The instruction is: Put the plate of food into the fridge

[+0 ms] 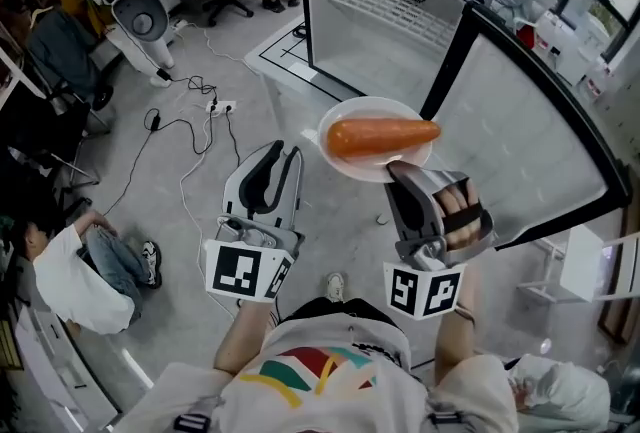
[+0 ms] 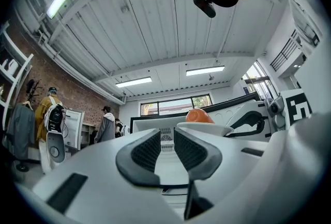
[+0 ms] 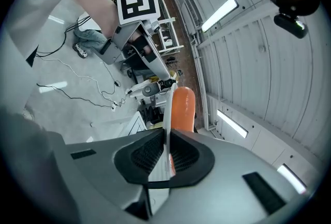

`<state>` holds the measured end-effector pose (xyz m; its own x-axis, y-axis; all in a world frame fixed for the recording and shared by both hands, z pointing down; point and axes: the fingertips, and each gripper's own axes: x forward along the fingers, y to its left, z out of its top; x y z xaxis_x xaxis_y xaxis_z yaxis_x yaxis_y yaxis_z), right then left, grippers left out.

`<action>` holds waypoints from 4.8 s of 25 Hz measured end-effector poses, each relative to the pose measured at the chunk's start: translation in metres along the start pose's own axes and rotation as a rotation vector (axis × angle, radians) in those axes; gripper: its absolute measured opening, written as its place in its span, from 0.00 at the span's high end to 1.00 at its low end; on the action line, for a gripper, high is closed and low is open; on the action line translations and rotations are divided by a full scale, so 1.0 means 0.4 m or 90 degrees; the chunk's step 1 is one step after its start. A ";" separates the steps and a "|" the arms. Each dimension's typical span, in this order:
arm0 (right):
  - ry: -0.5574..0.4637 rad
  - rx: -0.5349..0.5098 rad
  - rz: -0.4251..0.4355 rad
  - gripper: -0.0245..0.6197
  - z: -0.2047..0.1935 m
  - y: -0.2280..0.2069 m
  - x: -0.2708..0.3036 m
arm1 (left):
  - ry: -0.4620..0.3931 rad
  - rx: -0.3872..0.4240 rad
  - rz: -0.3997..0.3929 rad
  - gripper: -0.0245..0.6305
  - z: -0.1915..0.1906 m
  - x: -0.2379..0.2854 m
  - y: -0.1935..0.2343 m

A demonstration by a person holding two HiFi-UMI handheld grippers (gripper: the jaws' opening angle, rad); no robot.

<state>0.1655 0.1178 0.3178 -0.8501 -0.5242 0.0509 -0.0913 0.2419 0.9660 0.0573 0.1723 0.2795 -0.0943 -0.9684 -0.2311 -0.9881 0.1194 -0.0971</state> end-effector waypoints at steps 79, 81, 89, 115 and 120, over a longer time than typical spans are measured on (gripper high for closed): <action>0.388 0.034 -0.010 0.92 -0.470 -0.182 0.843 | -0.012 -0.078 -0.385 0.83 -0.288 0.991 0.294; 0.405 0.031 0.007 0.92 -0.488 -0.179 0.853 | -0.012 -0.080 -0.397 0.83 -0.294 0.995 0.296; 0.431 0.041 0.081 0.92 -0.537 -0.175 0.903 | -0.020 -0.085 -0.427 0.83 -0.292 1.021 0.295; 0.462 0.084 0.220 0.91 -0.649 -0.118 0.981 | 0.002 -0.105 -0.422 0.83 -0.336 1.029 0.308; 0.434 0.141 0.207 0.83 -0.641 -0.129 0.995 | 0.001 -0.106 -0.424 0.83 -0.336 1.036 0.307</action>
<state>-0.0350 -0.3127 0.3533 -0.3530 -0.7667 0.5363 -0.0544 0.5891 0.8062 -0.1195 -0.2436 0.3019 0.5400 -0.8238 -0.1726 -0.8409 -0.5370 -0.0677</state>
